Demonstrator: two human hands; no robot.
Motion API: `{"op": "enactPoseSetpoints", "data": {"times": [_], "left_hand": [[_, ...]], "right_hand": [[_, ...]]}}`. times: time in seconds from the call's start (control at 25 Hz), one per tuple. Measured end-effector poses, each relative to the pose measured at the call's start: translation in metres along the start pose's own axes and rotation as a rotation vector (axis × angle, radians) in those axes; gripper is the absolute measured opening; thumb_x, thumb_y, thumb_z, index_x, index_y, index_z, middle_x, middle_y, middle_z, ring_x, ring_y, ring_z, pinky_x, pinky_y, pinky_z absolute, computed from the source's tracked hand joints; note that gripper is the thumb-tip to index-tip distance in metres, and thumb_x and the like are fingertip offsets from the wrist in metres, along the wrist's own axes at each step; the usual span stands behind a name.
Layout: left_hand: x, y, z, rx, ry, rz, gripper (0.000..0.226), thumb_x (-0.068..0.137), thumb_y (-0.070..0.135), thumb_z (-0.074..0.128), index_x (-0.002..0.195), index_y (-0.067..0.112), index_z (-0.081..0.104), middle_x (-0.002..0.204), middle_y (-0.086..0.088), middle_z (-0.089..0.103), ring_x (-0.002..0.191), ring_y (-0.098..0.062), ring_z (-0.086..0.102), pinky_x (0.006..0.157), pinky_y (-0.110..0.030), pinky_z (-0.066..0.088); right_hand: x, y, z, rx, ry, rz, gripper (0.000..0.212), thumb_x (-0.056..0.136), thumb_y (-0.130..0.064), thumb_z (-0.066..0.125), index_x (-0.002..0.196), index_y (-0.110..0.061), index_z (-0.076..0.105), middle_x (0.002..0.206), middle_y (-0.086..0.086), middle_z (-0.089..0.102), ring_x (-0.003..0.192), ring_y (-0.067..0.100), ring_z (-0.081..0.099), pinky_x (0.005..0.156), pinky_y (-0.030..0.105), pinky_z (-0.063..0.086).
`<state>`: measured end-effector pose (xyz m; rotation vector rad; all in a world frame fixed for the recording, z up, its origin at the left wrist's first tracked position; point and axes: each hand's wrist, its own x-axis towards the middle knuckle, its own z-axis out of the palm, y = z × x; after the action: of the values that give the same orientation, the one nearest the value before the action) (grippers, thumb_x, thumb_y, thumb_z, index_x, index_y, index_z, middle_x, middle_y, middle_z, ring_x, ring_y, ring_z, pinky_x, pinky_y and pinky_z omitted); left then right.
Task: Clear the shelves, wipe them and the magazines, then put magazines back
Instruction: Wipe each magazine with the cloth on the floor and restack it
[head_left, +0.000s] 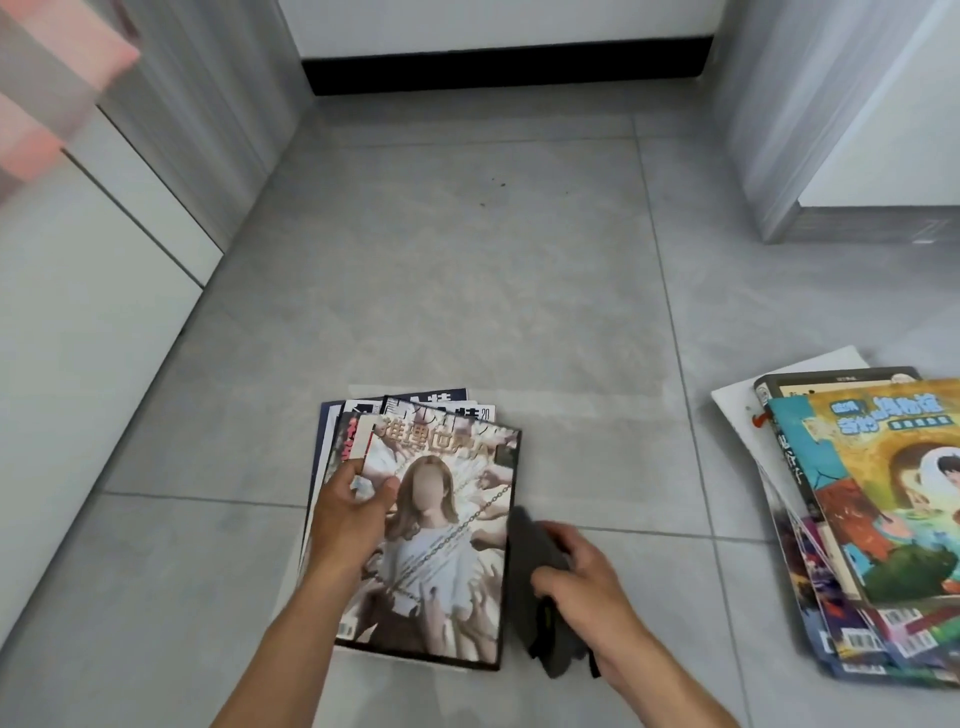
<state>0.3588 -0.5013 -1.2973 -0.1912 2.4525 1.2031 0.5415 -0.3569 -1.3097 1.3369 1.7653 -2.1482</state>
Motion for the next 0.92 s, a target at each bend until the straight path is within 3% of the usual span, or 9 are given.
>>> {"op": "enactPoseSetpoints", "data": {"times": [0.08, 0.2, 0.32, 0.44, 0.52, 0.56, 0.72, 0.8, 0.92], "left_hand": [[-0.013, 0.016, 0.019, -0.225, -0.124, -0.061, 0.009, 0.091, 0.021, 0.069, 0.09, 0.022, 0.059, 0.099, 0.005, 0.063, 0.097, -0.018, 0.058, 0.078, -0.03, 0.044], [-0.039, 0.029, 0.074, -0.276, -0.253, -0.104, 0.008, 0.096, 0.021, 0.062, 0.103, 0.019, 0.06, 0.103, 0.003, 0.066, 0.093, -0.011, 0.06, 0.069, -0.026, 0.046], [-0.07, 0.019, 0.136, -0.27, -0.329, -0.146, 0.008, 0.098, 0.022, 0.057, 0.104, 0.018, 0.06, 0.103, -0.005, 0.068, 0.088, -0.016, 0.065, 0.068, -0.029, 0.051], [-0.086, 0.002, 0.165, -0.167, -0.364, -0.064, 0.01, 0.095, 0.02, 0.06, 0.087, 0.025, 0.062, 0.087, 0.008, 0.069, 0.081, -0.011, 0.069, 0.069, -0.033, 0.058], [-0.084, -0.005, 0.166, 0.106, -0.362, 0.156, 0.011, 0.09, 0.021, 0.064, 0.084, 0.03, 0.066, 0.076, 0.016, 0.063, 0.07, 0.003, 0.062, 0.063, -0.013, 0.046], [-0.083, -0.005, 0.164, 0.245, -0.352, 0.253, 0.01, 0.088, 0.025, 0.066, 0.083, 0.033, 0.064, 0.075, 0.017, 0.061, 0.067, 0.002, 0.059, 0.059, -0.011, 0.039], [-0.075, -0.006, 0.156, 0.376, -0.355, 0.298, 0.026, 0.084, 0.035, 0.075, 0.084, 0.031, 0.049, 0.069, 0.013, 0.055, 0.064, -0.004, 0.053, 0.054, -0.023, 0.036], [-0.073, -0.009, 0.157, 0.368, -0.368, 0.288, 0.029, 0.084, 0.036, 0.074, 0.084, 0.03, 0.046, 0.069, 0.012, 0.054, 0.064, -0.006, 0.053, 0.056, -0.026, 0.036], [-0.07, -0.013, 0.159, 0.388, -0.374, 0.32, 0.029, 0.086, 0.039, 0.072, 0.085, 0.03, 0.044, 0.067, 0.011, 0.052, 0.063, -0.01, 0.053, 0.054, -0.027, 0.034]], "right_hand": [[-0.005, -0.012, -0.035, 0.078, 0.283, -0.059, 0.04, 0.078, 0.013, 0.06, 0.101, -0.02, 0.063, 0.098, 0.009, 0.071, 0.067, 0.004, 0.064, 0.056, 0.018, 0.048], [-0.028, -0.042, -0.098, 0.126, 0.644, -0.294, 0.039, 0.082, 0.005, 0.067, 0.103, -0.027, 0.06, 0.1, -0.002, 0.067, 0.075, -0.001, 0.063, 0.062, 0.02, 0.047], [-0.04, -0.047, -0.127, -0.229, 0.867, -0.655, 0.045, 0.075, -0.011, 0.072, 0.117, -0.022, 0.06, 0.114, -0.004, 0.06, 0.1, 0.009, 0.058, 0.087, 0.019, 0.047], [-0.013, 0.007, -0.117, -0.703, 0.664, -0.715, 0.043, 0.086, -0.022, 0.073, 0.127, -0.013, 0.061, 0.138, 0.0, 0.052, 0.125, 0.025, 0.051, 0.106, 0.037, 0.043], [0.002, 0.056, -0.1, -0.963, 0.47, -0.638, 0.042, 0.096, -0.042, 0.054, 0.129, -0.017, 0.065, 0.147, -0.005, 0.048, 0.133, 0.033, 0.047, 0.108, 0.046, 0.042], [0.005, 0.076, -0.091, -1.053, 0.443, -0.603, 0.044, 0.096, -0.045, 0.049, 0.129, -0.021, 0.066, 0.148, -0.004, 0.048, 0.132, 0.035, 0.046, 0.103, 0.049, 0.045], [0.013, 0.09, -0.098, -1.205, 0.361, -0.672, 0.051, 0.084, -0.049, 0.058, 0.131, -0.028, 0.062, 0.137, -0.001, 0.054, 0.115, 0.031, 0.05, 0.091, 0.047, 0.05], [0.033, 0.084, -0.124, -1.355, 0.306, -0.75, 0.053, 0.087, -0.05, 0.053, 0.134, -0.029, 0.058, 0.141, 0.002, 0.05, 0.13, 0.035, 0.048, 0.106, 0.052, 0.039], [0.059, 0.068, -0.138, -1.187, 0.478, -0.539, 0.056, 0.094, -0.049, 0.041, 0.144, -0.025, 0.048, 0.159, 0.008, 0.032, 0.151, 0.034, 0.019, 0.121, 0.054, 0.018]]}}
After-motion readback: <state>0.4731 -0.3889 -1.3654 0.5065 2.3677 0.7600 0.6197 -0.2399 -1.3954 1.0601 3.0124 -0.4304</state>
